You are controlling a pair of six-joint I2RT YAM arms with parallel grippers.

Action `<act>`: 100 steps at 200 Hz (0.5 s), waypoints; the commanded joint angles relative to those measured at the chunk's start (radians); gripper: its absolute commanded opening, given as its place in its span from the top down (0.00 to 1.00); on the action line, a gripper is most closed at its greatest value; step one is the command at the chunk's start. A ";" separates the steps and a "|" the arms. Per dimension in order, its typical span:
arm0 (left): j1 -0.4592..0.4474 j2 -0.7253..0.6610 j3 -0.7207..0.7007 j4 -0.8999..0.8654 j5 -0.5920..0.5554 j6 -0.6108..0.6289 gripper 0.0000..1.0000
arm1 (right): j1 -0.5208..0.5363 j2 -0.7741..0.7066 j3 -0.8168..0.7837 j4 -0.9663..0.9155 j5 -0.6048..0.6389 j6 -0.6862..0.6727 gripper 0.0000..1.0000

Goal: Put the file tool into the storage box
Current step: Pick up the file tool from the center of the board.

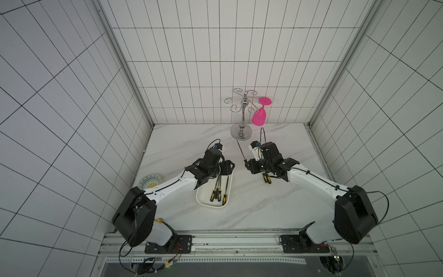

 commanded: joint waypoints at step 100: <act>0.018 0.091 0.036 0.169 0.086 -0.044 0.60 | 0.074 -0.074 -0.015 -0.023 -0.201 -0.068 0.98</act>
